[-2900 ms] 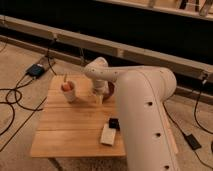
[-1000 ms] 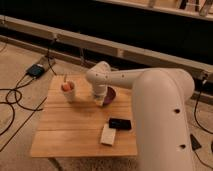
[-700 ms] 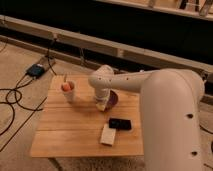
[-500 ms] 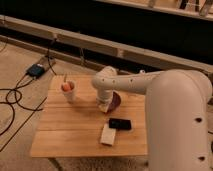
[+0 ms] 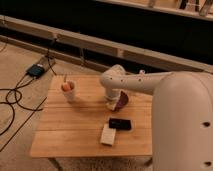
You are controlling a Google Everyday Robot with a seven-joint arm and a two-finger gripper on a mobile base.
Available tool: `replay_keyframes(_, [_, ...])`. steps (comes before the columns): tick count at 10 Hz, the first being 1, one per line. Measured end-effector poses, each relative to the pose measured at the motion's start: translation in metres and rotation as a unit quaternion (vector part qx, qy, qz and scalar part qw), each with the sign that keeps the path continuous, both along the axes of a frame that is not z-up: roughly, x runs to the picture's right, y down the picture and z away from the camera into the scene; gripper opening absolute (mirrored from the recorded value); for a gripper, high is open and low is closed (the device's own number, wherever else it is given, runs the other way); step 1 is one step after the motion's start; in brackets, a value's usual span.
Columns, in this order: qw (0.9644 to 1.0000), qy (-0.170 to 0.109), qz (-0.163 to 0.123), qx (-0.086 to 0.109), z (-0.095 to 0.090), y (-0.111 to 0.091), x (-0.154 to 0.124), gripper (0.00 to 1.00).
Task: Drag the ceramic bowl in a circle
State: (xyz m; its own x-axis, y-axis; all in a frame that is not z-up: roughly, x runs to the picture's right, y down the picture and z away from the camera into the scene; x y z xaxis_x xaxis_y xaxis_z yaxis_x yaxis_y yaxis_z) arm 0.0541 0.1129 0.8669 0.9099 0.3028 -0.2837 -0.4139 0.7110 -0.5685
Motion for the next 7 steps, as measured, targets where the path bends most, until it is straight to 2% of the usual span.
replay_keyframes(3, [0.9999, 0.0, -0.016, 0.005, 0.025, -0.021, 0.004, 0.0])
replay_keyframes(5, [0.9992, -0.013, -0.037, 0.004, 0.039, -0.034, -0.012, 0.0])
replay_keyframes(7, [0.998, -0.026, -0.057, 0.002, 0.046, -0.041, -0.029, 0.0])
